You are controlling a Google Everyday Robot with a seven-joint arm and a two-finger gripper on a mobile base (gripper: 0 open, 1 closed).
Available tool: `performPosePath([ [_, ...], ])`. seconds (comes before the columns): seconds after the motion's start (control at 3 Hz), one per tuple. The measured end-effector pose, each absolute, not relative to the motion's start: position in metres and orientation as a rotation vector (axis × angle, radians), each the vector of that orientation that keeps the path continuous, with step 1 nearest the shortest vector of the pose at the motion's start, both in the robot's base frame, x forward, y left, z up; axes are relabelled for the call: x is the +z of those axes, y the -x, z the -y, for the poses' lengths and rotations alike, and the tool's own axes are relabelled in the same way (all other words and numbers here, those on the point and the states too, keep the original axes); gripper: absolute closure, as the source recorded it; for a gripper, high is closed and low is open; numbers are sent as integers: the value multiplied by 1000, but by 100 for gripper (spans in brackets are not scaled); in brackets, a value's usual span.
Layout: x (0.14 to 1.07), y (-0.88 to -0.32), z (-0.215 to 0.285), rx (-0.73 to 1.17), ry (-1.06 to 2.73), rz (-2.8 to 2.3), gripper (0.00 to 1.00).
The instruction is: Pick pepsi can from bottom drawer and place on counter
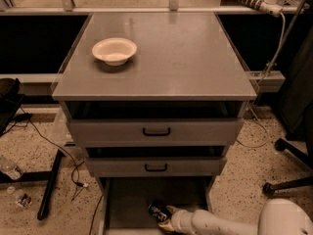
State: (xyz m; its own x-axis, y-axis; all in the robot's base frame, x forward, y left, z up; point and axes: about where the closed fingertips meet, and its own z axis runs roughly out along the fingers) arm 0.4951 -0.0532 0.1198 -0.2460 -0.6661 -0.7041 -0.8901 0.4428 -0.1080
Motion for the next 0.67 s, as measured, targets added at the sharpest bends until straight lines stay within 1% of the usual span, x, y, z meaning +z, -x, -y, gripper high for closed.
performPosePath([
  [0.33,124,-491,55,436,1307,-2003,89],
  [0.67,150,-481,67,482,1314,-1978,100],
])
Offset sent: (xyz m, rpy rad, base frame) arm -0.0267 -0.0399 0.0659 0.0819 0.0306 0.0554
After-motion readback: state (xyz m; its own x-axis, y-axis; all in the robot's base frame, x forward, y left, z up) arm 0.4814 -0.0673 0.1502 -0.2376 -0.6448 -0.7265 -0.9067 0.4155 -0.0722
